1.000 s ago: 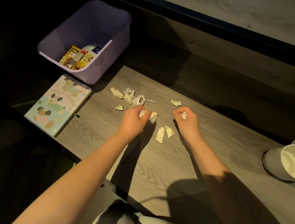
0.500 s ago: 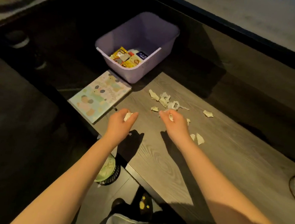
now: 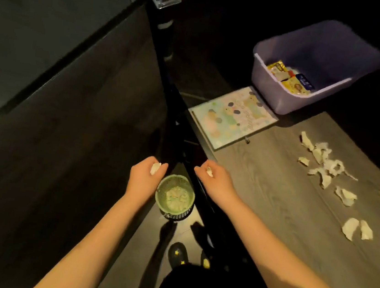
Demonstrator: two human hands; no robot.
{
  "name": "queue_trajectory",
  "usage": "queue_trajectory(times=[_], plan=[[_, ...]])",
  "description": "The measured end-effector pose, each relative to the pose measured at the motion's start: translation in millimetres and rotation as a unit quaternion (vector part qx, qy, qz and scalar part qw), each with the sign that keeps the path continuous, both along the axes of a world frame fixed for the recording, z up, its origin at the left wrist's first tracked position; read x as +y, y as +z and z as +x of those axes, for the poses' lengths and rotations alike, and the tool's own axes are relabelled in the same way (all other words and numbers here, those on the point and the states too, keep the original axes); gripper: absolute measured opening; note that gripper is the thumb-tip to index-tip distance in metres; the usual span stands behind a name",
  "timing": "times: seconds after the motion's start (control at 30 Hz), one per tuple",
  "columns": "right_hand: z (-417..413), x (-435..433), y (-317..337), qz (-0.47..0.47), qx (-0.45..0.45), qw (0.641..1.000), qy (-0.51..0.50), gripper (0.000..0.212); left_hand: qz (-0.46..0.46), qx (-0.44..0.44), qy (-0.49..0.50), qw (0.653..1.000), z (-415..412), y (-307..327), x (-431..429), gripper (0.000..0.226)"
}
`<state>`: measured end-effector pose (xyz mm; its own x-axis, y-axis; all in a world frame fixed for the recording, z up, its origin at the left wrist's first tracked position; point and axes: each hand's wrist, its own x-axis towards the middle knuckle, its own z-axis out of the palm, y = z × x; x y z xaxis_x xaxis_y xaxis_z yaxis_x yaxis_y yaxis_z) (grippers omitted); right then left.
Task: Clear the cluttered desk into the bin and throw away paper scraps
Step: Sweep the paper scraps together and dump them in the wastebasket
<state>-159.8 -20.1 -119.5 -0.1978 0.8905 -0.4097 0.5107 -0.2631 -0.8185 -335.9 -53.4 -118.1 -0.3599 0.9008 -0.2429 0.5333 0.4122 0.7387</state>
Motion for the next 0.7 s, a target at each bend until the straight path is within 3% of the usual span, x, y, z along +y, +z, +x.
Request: queue_trajectory(times=[0.23,0.37,0.5,0.6,0.7], plan=[[-62,5,-72,-0.067,-0.039,0.994,0.073,0.01,-0.08,-0.032,0.022,0.996,-54,-78,-17,0.027],[-79,10,-133,-0.097,-0.083,0.986,0.107,0.007,-0.116,-0.003,0.014,0.993,-62,-143,-21,0.03],[-79,13,-204,-0.139,-0.116,0.972,0.152,0.02,-0.163,0.021,-0.016,0.986,-68,-214,-26,0.031],[-78,12,-260,-0.148,-0.153,0.96,0.184,0.027,-0.198,0.012,-0.049,0.979,-72,-261,-31,0.049],[-77,6,-310,-0.154,-0.193,0.951,0.187,0.029,-0.228,0.024,-0.077,0.97,-73,-299,-27,0.041]])
